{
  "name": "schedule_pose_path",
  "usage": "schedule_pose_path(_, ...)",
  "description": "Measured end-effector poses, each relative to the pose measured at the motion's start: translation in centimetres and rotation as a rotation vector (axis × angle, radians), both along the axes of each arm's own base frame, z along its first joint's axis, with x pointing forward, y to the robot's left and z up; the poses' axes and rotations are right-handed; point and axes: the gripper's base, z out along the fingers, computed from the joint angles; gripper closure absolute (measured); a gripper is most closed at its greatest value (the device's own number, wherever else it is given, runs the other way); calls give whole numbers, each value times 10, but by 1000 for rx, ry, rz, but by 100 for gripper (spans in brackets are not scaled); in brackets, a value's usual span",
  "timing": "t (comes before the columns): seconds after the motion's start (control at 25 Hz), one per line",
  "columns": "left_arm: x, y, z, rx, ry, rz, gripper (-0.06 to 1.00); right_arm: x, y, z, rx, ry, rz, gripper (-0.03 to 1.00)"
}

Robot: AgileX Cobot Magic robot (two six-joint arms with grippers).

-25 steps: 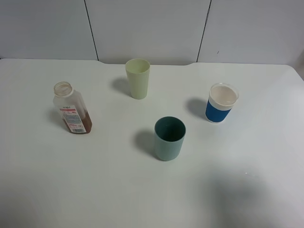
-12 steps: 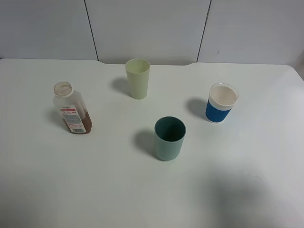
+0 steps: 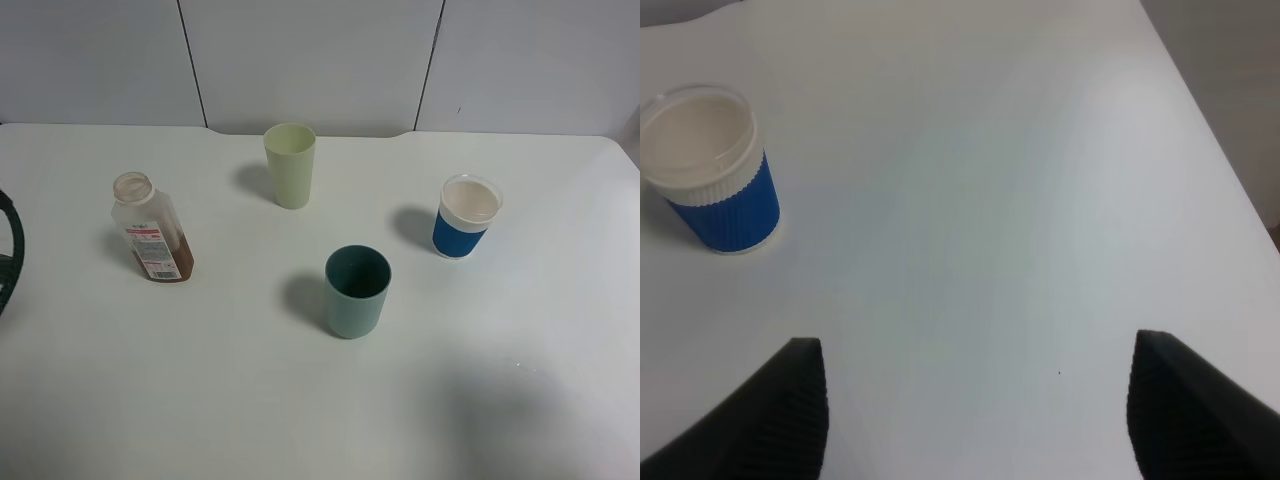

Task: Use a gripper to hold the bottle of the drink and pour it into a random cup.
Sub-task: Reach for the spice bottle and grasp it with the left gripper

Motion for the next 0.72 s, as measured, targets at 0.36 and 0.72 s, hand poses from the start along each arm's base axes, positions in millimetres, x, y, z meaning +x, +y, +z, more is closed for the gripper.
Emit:
schedule_pose_path(0.36,21,-11,-6,163,-59,-158,-3,0,0,0,0,0,0,33)
schedule_pose_path(0.72,43,-17,-11,263,-140,-260,-3,0,0,0,0,0,0,33)
